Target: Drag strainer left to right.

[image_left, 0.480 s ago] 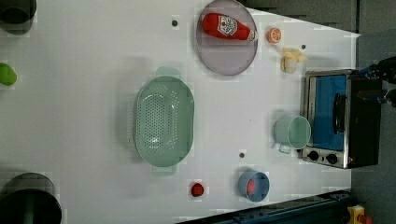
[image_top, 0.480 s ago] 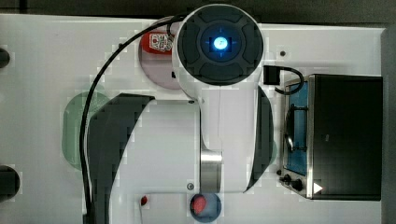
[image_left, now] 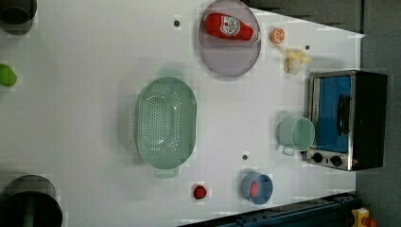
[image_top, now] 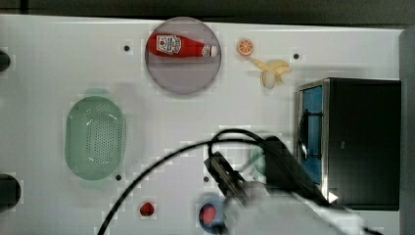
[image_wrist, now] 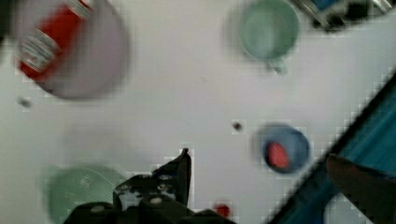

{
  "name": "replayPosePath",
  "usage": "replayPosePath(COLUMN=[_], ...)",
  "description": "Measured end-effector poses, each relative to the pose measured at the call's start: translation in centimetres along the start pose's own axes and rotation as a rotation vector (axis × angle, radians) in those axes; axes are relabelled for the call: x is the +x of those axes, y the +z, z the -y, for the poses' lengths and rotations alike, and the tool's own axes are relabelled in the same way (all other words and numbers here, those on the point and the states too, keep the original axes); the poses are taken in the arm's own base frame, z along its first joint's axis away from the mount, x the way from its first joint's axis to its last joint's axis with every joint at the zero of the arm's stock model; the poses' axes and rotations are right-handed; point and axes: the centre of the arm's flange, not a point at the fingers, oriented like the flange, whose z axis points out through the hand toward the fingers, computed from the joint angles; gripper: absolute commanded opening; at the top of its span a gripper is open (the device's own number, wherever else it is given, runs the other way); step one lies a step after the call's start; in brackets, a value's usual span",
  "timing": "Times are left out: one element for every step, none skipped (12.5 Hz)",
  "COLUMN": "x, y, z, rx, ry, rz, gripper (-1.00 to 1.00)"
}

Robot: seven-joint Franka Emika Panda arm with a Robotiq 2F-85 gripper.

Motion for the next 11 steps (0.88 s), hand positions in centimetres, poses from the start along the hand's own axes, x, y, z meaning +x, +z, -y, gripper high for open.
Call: replayPosePath(x=[-0.2,-0.6,-1.5,-2.6,-4.2,-6.2,-8.7,-11.6,-14.6,-17.8,-20.9], y=[-2.1,-3.3,-3.4,-2.2,0.4,3.8,8.0,12.8,17.1,21.1,24.9], z=[0.4,1.5,3.4,6.2,9.6,13.1,16.6,19.4,21.9,23.4,23.6], rx=[0.056,0.101,0.114,0.095,0.054,0.006,-0.046,-0.103,-0.14,-0.189,-0.257], ry=[0.003,-0.001,-0.015,-0.018,-0.024,-0.031,-0.018,0.01,0.043,0.087,0.139], rz=[-0.056,-0.09,-0.104,-0.106,-0.076,-0.037,-0.008,0.03,0.063,0.087,0.096], gripper=[1.0,1.0,1.0,1.0,1.0,1.0,1.0,1.0,1.0,1.0,1.0])
